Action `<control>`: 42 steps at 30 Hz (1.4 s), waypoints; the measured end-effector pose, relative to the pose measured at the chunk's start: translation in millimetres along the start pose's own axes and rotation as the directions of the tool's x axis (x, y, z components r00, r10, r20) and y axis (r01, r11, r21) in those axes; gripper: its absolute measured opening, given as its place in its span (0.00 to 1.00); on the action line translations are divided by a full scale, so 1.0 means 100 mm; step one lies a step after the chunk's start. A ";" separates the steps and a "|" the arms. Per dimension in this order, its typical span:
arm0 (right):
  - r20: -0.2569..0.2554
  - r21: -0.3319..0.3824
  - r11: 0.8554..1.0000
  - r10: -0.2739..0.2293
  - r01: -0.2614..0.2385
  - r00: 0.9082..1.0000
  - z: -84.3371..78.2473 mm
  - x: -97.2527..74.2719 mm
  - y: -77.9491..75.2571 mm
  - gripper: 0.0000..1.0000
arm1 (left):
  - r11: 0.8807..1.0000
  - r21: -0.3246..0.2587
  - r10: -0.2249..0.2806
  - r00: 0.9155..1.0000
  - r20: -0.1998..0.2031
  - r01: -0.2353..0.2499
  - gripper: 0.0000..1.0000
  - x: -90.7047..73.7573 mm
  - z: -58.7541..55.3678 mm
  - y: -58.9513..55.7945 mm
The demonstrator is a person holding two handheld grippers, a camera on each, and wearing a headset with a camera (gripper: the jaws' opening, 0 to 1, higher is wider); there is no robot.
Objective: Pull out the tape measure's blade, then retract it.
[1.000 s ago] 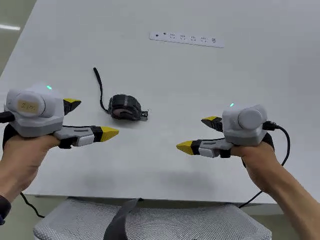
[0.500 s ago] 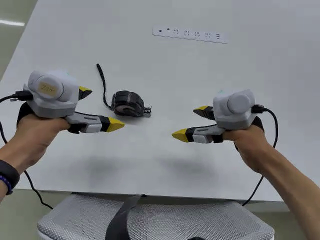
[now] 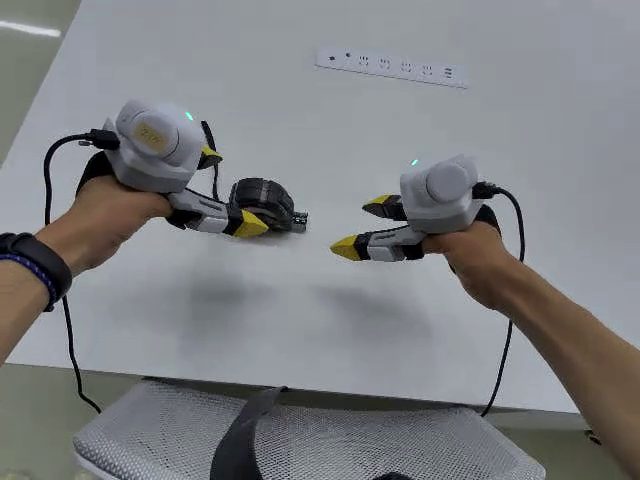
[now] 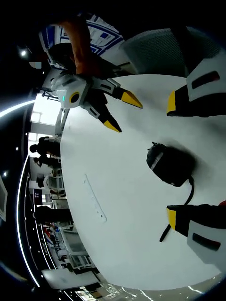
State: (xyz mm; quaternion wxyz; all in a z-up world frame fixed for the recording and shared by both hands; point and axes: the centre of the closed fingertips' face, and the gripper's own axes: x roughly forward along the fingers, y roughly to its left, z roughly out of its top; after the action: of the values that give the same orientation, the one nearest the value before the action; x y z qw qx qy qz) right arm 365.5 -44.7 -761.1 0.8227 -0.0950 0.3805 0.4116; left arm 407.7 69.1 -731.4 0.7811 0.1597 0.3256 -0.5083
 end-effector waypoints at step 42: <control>-0.171 -0.196 0.972 0.095 -0.129 0.981 -0.04 0.71 0.03 0.42 | 0.900 0.352 -0.129 0.928 -0.351 0.258 0.37 0.54 -0.21 -0.08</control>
State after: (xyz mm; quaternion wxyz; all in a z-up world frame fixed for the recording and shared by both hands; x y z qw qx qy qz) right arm 387.8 -1.7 -813.4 0.7504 -0.1911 0.4056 0.4857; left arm 408.2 40.7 -783.1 0.6152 0.3590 0.3536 -0.6063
